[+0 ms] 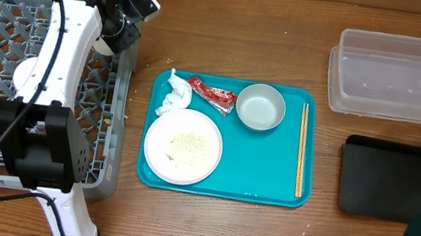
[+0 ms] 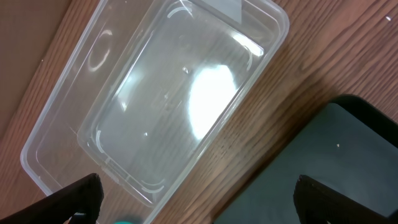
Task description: Sort waste into correct bins and load items into the dishwasher
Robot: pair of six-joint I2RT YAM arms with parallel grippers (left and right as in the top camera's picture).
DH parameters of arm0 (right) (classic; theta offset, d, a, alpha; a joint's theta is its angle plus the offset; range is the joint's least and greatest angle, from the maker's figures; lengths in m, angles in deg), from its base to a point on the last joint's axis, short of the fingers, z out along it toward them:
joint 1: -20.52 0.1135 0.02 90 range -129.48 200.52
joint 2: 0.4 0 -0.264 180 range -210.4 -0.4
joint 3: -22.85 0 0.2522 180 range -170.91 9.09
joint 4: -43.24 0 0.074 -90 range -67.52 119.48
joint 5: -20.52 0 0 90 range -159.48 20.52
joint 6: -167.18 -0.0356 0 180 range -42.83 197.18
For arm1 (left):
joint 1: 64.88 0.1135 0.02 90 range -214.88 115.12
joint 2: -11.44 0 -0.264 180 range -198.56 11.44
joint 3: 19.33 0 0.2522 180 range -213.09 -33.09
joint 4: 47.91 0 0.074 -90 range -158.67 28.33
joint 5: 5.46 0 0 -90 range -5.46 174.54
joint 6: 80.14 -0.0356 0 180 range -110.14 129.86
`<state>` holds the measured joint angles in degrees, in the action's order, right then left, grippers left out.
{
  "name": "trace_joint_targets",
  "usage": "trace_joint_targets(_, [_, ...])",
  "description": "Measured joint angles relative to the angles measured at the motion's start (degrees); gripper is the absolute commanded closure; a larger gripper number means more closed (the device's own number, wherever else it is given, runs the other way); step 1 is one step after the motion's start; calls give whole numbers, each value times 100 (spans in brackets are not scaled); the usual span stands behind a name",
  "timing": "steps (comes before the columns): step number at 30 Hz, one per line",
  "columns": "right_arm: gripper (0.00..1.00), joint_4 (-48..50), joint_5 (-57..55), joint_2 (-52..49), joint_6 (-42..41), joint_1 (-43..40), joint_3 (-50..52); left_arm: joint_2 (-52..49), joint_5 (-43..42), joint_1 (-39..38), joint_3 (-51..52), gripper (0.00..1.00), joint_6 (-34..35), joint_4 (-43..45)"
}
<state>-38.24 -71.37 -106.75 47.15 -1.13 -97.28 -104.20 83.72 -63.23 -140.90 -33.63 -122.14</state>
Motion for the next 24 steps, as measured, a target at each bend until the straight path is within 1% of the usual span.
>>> trace_joint_targets(2, [0, -2, -2, 0, 0, 0, 0, 0, 0, 0, 0, 78, 2, -2])
trace_joint_targets(4, [0, -2, -2, 0, 2, -2, 0, 0, -2, 0, 0, 85, 7, -4])
trace_joint_targets(6, [0, -4, -2, 0, 2, -2, 0, 0, -2, 0, 2, 96, 13, -7])
trace_joint_targets(10, [0, -4, 0, 0, 0, 0, 0, 0, -2, 0, 2, 96, 50, 85])
trace_joint_targets(17, [0, -2, 0, 0, -4, 0, 0, 31, -105, 2, 4, 96, 474, 529])
trace_joint_targets(20, [0, -4, -2, 0, -2, 0, 0, 146, -413, 55, 2, 96, 704, 675])
trace_joint_targets(24, [0, -2, -2, 0, -2, 0, 0, 444, -1126, 313, -72, 96, 1209, 844])
